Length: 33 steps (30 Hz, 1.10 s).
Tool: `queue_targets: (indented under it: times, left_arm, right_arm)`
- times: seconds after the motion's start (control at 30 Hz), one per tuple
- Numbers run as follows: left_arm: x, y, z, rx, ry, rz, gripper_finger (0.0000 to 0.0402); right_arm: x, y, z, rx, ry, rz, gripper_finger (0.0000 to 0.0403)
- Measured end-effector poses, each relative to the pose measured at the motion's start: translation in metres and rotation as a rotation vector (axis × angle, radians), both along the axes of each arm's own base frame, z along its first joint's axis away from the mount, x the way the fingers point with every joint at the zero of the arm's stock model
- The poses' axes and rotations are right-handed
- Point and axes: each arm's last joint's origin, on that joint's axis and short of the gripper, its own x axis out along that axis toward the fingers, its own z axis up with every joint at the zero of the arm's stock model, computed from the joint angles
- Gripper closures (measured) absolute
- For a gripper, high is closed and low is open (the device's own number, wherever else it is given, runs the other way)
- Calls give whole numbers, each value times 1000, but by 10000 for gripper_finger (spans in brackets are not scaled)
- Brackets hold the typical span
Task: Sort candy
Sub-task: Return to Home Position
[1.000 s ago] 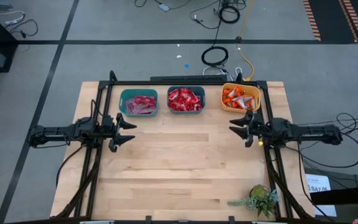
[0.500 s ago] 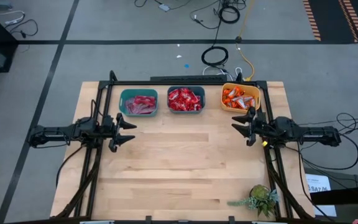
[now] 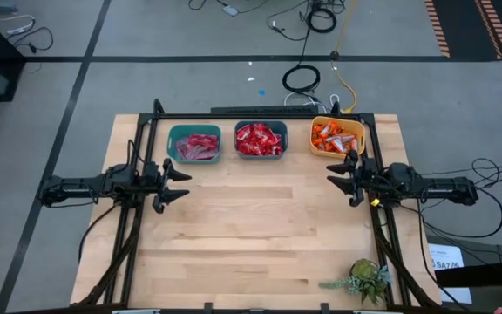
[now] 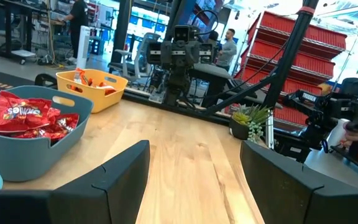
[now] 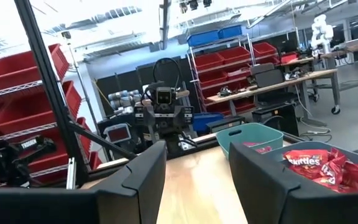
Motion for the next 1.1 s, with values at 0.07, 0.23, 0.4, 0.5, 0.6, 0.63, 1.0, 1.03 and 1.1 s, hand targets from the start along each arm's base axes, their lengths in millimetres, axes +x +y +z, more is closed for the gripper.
queue_targets:
  times: [0.07, 0.23, 0.4, 0.5, 0.6, 0.63, 1.0, 1.03, 1.1]
  left_arm:
    - [0, 0, 0, 0, 0, 0, 141]
    - [0, 0, 0, 7, 0, 0, 141]
    - [0, 0, 0, 26, 0, 0, 141]
    - [0, 0, 0, 27, 3, 1, 141]
    - [0, 0, -1, 31, 7, 1, 141]
    - [0, 0, -1, 33, 10, 1, 141]
    - [0, 2, -2, 120, 17, 78, 141]
    - [0, 3, -1, 118, 15, 98, 141]
    - [0, 4, -1, 104, 11, 143, 141]
  right_arm:
    - [0, 0, 0, 0, 2, -2, 234]
    - [2, -1, -15, -24, 161, -49, 234]
    - [4, -1, -18, -39, 212, -52, 234]
    - [5, -2, -18, -39, 216, -56, 234]
    - [5, -2, -18, -39, 218, -57, 234]
    - [5, -2, -18, -39, 218, -57, 234]
    - [5, -2, -18, -39, 219, -59, 234]
    - [5, -2, -18, -39, 219, -59, 234]
    - [5, -2, -18, -39, 219, -59, 234]
